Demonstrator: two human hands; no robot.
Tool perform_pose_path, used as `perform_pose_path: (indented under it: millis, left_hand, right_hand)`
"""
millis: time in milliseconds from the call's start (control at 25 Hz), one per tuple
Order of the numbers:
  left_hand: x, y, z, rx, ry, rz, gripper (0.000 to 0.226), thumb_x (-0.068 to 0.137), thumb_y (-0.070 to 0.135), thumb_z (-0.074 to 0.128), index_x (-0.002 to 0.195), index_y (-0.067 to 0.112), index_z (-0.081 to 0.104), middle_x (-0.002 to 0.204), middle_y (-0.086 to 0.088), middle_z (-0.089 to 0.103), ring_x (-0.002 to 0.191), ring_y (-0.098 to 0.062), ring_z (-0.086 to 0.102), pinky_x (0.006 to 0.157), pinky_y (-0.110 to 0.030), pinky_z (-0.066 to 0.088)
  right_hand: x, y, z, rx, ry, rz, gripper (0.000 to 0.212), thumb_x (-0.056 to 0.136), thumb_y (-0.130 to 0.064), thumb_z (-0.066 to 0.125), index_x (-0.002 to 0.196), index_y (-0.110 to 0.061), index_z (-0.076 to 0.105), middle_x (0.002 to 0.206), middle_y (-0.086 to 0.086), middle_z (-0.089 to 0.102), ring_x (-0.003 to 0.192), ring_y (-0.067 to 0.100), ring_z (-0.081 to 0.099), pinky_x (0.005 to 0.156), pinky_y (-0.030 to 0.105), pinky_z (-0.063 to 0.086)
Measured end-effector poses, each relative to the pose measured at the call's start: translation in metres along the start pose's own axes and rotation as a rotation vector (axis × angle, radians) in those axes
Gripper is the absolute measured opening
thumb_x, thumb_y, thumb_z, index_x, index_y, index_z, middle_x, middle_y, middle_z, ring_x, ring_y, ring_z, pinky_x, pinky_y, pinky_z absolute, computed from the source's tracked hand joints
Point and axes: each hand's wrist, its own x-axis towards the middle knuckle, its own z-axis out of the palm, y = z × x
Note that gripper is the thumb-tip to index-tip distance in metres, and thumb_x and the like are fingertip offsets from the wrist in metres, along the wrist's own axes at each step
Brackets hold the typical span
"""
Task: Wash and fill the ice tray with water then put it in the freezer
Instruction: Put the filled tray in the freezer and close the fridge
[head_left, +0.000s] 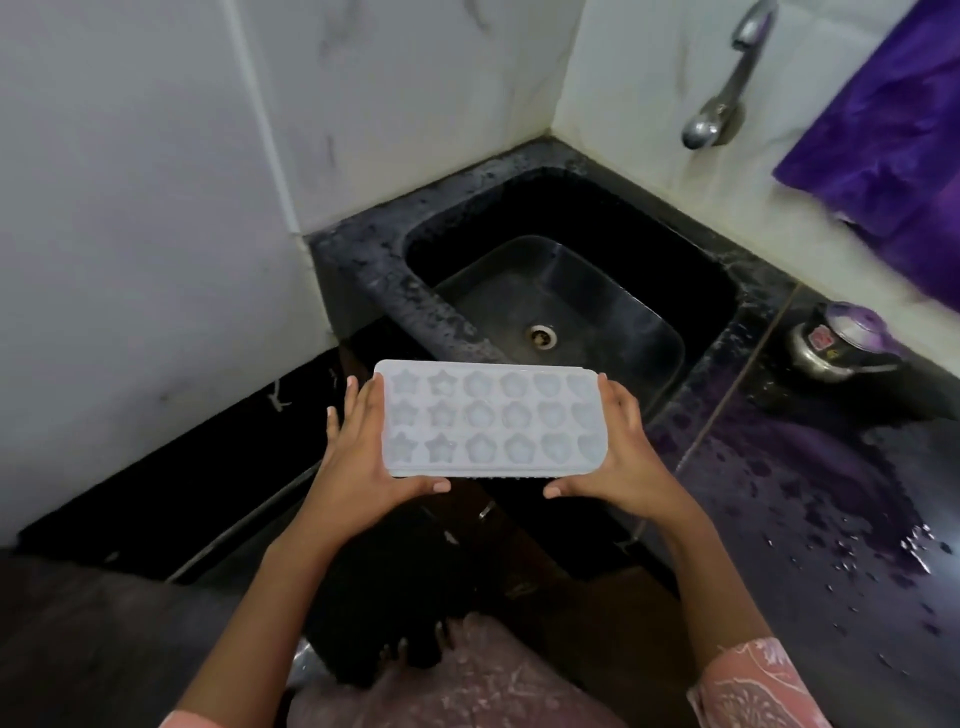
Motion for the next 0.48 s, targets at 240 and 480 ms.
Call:
perform_pose_path:
  millis: [240,480]
  left_hand:
    - [-0.062,-0.010,-0.007,-0.008,0.227,-0.182,0.135,0.045,0.086,0.056,0.150,0.024,-0.003,0.157,0.011,-0.006,0.135,0.003,-0.028,0.111,-0.031,-0.019]
    - [-0.124,0.004,0.012,-0.031,0.445,-0.403,0.135,0.046,0.080,0.058,0.151,0.021,-0.003,0.158,0.008,-0.005,0.135,0.002,-0.027,0.108,-0.026,-0.020]
  right_hand:
    - [0.026,-0.023,0.018,-0.013,-0.213,-0.169,0.115,0.050,-0.022,0.091,0.135,-0.043,0.016,0.139,-0.023,0.006,0.131,0.006,0.020,0.106,0.032,0.028]
    - [0.039,-0.041,0.032,-0.114,-0.440,-0.387,0.121,0.052,-0.022,0.090,0.141,-0.037,0.009,0.132,-0.025,0.005,0.135,0.008,0.014,0.109,0.031,0.023]
